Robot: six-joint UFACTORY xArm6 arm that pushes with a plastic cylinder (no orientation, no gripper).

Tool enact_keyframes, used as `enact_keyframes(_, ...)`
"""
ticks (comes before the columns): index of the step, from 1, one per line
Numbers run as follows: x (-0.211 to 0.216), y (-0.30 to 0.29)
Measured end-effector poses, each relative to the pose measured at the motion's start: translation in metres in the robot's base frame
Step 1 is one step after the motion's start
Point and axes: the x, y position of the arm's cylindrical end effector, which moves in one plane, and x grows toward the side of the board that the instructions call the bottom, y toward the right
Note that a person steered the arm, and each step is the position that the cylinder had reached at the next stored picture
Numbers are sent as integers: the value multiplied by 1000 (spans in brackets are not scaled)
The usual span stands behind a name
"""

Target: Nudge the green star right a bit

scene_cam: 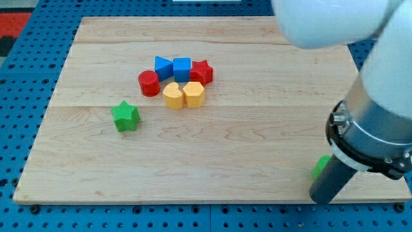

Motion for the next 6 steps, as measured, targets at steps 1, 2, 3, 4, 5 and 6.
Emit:
enact_keyframes(1, -21, 30)
enact_keyframes(2, -24, -22)
enact_keyframes(3, -89, -111)
enact_keyframes(4, -54, -210)
enact_keyframes(5, -104, -321)
enact_keyframes(6, -143, -337)
